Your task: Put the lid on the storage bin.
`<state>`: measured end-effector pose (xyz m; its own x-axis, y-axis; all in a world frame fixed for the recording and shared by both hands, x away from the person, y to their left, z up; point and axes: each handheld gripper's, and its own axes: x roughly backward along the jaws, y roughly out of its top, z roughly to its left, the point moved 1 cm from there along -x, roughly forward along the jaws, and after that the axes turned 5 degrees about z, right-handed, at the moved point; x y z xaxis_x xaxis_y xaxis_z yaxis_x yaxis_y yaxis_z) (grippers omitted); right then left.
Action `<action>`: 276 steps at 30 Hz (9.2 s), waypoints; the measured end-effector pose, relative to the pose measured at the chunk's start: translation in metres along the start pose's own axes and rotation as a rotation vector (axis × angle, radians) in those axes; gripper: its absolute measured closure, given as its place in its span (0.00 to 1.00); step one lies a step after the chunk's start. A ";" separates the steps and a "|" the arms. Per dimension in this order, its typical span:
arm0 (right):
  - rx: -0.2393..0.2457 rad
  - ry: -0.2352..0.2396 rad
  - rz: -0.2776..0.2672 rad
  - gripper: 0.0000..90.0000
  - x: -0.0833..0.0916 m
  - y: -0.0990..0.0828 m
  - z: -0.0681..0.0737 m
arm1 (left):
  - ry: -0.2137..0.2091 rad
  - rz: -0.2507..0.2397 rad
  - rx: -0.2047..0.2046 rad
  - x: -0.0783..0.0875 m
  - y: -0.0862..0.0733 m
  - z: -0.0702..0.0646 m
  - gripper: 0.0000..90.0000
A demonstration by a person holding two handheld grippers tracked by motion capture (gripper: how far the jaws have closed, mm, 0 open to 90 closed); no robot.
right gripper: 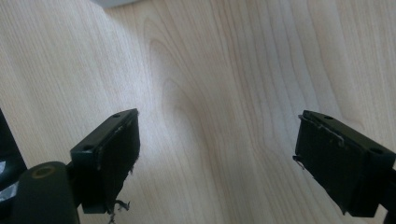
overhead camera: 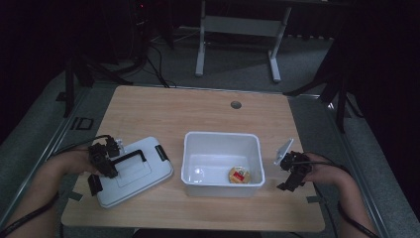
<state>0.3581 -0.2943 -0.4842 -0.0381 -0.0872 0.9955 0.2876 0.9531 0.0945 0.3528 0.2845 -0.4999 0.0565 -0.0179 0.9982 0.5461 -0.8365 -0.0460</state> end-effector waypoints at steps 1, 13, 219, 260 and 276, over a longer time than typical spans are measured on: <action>0.002 0.000 0.004 0.15 0.000 0.000 0.000 | 0.009 0.004 -0.005 0.000 0.002 0.000 0.65; -0.009 -0.004 -0.005 0.16 -0.001 -0.004 -0.001 | -0.020 0.098 0.028 -0.001 0.017 -0.001 0.87; -0.078 -0.048 -0.132 0.15 -0.006 -0.010 0.007 | 0.023 -0.400 -0.263 0.094 0.098 -0.079 0.06; -0.109 -0.065 -0.173 0.14 -0.024 -0.020 0.008 | -0.062 -0.468 -0.160 -0.015 0.038 -0.069 0.06; -0.144 -0.056 -0.215 0.14 -0.036 -0.031 0.009 | -0.081 -0.483 -0.127 -0.042 0.027 -0.073 0.07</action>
<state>0.3422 -0.3187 -0.5233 -0.1646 -0.2636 0.9505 0.4003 0.8628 0.3086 0.3043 0.2224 -0.5399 -0.1101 0.4253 0.8983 0.4199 -0.7993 0.4299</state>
